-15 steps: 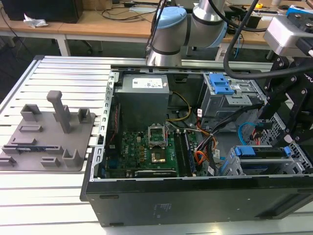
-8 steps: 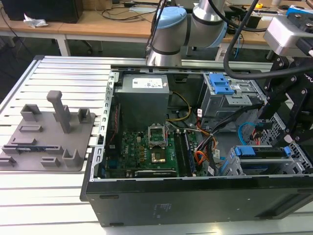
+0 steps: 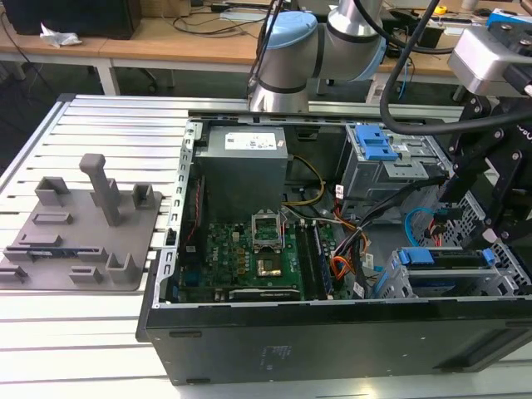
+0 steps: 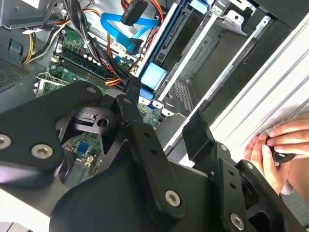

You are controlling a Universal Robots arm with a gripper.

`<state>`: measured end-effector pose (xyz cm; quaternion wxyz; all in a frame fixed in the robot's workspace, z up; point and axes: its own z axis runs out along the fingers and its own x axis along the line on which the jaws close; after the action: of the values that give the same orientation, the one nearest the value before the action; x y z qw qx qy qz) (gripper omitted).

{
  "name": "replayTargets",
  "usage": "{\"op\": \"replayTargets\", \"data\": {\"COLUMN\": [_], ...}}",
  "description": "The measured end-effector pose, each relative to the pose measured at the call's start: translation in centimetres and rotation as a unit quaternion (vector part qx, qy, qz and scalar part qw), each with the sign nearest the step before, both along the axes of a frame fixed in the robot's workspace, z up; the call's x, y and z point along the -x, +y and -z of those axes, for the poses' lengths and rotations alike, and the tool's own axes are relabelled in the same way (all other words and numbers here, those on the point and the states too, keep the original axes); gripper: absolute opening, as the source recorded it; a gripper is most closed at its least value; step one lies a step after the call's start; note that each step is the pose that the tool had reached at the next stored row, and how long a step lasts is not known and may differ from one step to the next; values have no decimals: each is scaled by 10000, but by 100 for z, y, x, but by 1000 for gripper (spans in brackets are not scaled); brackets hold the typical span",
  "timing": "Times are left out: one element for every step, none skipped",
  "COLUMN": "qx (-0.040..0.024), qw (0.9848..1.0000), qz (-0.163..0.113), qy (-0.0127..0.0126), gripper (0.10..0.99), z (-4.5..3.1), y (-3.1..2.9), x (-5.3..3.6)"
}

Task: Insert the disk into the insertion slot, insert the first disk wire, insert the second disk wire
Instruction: 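Insert the first disk wire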

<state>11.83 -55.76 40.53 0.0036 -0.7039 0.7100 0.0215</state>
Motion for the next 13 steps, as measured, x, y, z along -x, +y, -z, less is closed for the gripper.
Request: {"op": "replayTargets", "data": {"qx": [27,97,168,214,289,361,499,529,540,559,607,756,917], "qw": [10000,9999,9997,9996,9994,9991,9985,9984,9983,9982,9979,9969,9956], "qz": [0,5,57,79,77,77,74,73,73,73,71,69,65], "qy": [-36,-115,-184,-192,-193,-194,-195,-195,-195,-195,-196,-196,-196], "gripper": [624,624,624,624,624,624,624,624,624,624,624,624,624], "z": [-1,1,1,4,5,4,4,4,5,5,5,6,5], "y": [4,7,6,25,64,108,213,274,320,389,444,476,486], "x": [5,9,8,11,11,12,12,12,12,12,10,10,10]}}
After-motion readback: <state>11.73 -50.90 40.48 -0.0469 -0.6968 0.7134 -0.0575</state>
